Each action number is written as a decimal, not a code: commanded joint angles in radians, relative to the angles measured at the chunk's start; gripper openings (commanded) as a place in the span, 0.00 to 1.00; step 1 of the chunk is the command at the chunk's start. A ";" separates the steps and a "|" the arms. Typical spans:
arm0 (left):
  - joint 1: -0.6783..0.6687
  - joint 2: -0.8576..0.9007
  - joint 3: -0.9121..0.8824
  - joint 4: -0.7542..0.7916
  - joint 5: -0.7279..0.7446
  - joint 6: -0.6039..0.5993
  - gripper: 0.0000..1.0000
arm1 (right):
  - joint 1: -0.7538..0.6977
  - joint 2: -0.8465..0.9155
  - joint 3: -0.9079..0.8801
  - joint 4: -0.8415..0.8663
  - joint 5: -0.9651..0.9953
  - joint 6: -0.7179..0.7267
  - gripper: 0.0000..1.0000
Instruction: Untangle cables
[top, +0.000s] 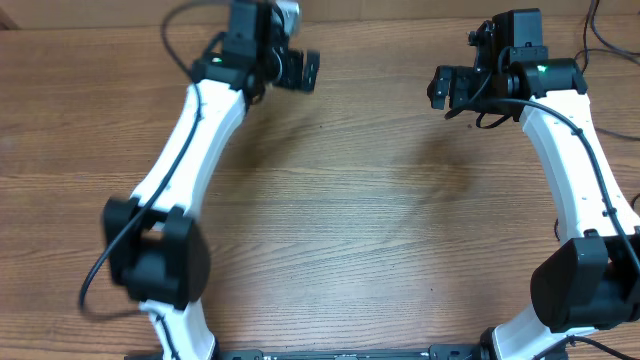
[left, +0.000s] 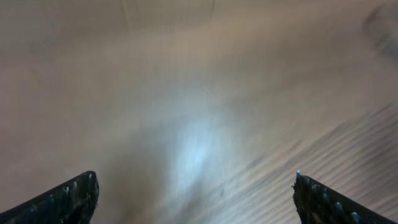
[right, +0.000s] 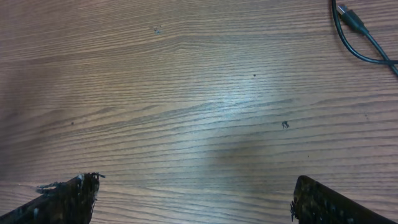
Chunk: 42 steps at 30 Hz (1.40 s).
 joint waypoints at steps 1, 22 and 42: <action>-0.014 -0.125 -0.001 0.048 -0.006 0.043 1.00 | 0.001 -0.025 0.021 0.003 0.000 0.002 1.00; -0.029 -0.918 -0.958 0.766 -0.029 0.154 1.00 | 0.001 -0.025 0.021 0.003 0.000 0.002 1.00; 0.157 -1.651 -1.669 0.880 -0.021 -0.012 1.00 | 0.001 -0.025 0.021 0.003 0.000 0.002 1.00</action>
